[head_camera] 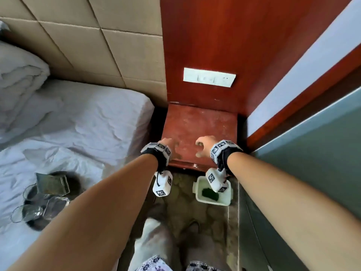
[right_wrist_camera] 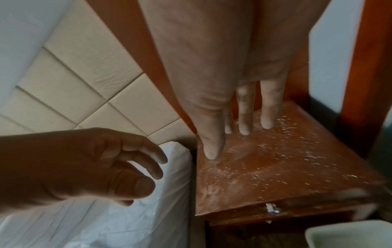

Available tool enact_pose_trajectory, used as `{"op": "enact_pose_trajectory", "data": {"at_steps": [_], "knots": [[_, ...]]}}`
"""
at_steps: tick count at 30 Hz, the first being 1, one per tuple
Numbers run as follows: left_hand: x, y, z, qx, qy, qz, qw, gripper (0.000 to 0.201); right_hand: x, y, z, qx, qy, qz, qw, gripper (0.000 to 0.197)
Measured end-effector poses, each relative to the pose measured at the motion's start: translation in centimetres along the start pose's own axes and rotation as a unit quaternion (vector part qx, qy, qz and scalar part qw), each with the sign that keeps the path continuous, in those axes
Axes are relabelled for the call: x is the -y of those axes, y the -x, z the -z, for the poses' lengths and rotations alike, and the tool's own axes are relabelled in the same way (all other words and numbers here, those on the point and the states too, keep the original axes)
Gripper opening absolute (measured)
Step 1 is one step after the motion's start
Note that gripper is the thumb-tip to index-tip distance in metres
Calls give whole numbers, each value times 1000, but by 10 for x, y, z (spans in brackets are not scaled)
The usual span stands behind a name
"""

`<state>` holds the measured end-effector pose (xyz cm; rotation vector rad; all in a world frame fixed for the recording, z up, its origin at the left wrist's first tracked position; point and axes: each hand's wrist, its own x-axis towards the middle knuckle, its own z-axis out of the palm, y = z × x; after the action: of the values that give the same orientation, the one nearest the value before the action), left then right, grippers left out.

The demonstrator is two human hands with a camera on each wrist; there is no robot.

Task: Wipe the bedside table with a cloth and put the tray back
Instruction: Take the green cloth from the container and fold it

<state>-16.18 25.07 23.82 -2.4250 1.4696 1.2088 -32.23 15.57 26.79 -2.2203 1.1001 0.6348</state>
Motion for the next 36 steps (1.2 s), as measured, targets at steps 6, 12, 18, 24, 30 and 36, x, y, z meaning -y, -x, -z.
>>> {"op": "enact_pose_trajectory", "data": {"at_steps": [6,12,18,24,30,36], "knots": [[-53,-56,-59,57,-127,-78,987,75,-93,23,-33,10,-83,-81,993,47],[-85,-98,-109,97,-149,-122,976,61,-154,17,-84,49,-121,-151,980,55],[-78,-161,-183,154,-208,-153,954,73,-190,-8,-143,61,-162,-208,963,58],[-83,-181,-230,172,-211,-207,940,77,-221,-34,-204,66,-194,-230,951,56],[-79,-218,-284,196,-223,-232,926,81,-252,-65,-267,63,-248,-255,933,58],[-67,-261,-356,202,-228,-228,925,76,-289,-113,-349,60,-272,-269,922,60]]}}
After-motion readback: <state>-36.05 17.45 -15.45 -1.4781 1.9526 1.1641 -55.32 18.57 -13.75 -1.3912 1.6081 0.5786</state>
